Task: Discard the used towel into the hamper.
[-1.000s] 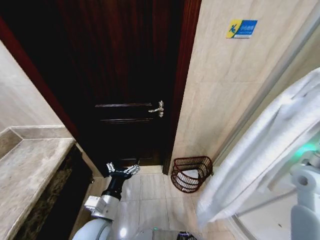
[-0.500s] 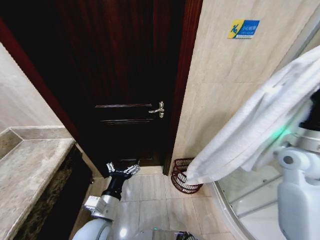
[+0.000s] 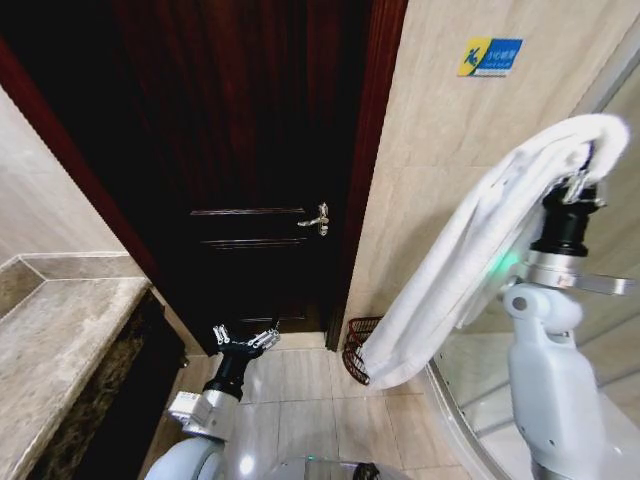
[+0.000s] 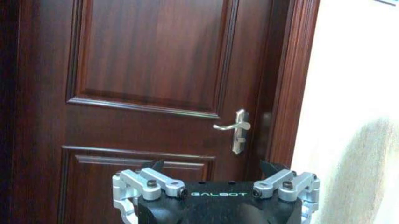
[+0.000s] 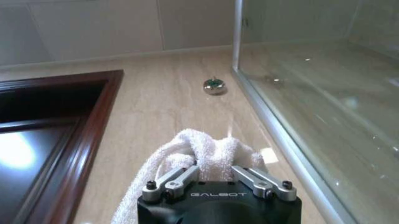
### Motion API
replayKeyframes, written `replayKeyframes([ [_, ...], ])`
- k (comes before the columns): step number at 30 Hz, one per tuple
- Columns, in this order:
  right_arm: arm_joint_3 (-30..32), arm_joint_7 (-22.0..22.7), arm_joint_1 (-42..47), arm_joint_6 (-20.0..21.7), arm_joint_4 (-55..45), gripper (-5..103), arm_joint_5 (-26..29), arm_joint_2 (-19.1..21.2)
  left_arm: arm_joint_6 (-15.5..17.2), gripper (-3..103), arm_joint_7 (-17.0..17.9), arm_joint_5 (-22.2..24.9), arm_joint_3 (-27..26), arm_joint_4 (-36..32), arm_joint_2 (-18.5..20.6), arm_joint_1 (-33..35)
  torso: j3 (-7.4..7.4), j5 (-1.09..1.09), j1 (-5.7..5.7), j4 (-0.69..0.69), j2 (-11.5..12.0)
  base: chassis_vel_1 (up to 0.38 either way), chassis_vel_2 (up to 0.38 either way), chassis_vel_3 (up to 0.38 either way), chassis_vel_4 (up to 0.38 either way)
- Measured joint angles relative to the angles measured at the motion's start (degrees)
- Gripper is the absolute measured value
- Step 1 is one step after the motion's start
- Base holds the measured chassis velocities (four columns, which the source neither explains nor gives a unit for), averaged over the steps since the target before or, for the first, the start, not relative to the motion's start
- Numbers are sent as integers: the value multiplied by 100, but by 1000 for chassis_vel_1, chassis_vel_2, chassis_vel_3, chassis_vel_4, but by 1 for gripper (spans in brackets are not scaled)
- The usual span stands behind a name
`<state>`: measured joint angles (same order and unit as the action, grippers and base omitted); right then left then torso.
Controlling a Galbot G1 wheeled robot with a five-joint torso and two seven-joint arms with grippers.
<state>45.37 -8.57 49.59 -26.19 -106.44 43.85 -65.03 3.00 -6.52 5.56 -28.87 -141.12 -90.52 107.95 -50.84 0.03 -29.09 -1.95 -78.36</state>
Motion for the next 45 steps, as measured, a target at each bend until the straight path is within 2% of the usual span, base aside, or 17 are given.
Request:
replayKeyframes([
  [9, -165, 4, -1122, 10, 769, 8, -99, 183, 0, 100, 0, 0, 0, 0, 0, 0, 0, -4, 0, -2, 0, 0, 0, 0, 0],
  [15, -157, -14, -1203, 31, 915, 8, -124, 180, 0, 100, 0, 0, 0, 0, 0, 0, 0, 1, 0, 0, 0, 0, 0, 0, 0],
  [18, -183, -53, -1247, 16, 965, 8, -158, 181, 0, 100, 0, 0, 0, 0, 0, 0, 1, -6, 0, 0, 0, 0, 0, 0, 0],
  [20, -189, -120, -1213, -55, 1064, 8, -208, 157, 0, 100, 0, 0, 0, 0, 0, 0, 2, -9, 1, -1, 0, 0, 0, 0, 0],
  [24, -105, -403, -695, -332, 1382, 8, -356, -62, 0, 100, 0, 0, 1, 0, 0, 0, 0, 3, -1, -1, 0, 0, 0, 0, 0],
  [28, -62, -598, -348, -492, 1465, 8, -386, -184, 0, 100, 0, 0, 0, 0, 0, 0, 0, -1, 0, 0, 0, 0, 0, 0, 0],
  [37, -91, -726, 93, -645, 1378, 8, -569, -461, 0, 100, 0, 0, 0, 0, 0, 0, 1, -4, 1, -1, 0, 0, 0, 0, 0],
  [45, -83, -1141, 457, -1018, 1940, 8, -679, -531, 0, 100, 0, 0, 0, 0, 0, 0, 1, -1, 0, 0, 0, 0, 0, 0, 0],
])
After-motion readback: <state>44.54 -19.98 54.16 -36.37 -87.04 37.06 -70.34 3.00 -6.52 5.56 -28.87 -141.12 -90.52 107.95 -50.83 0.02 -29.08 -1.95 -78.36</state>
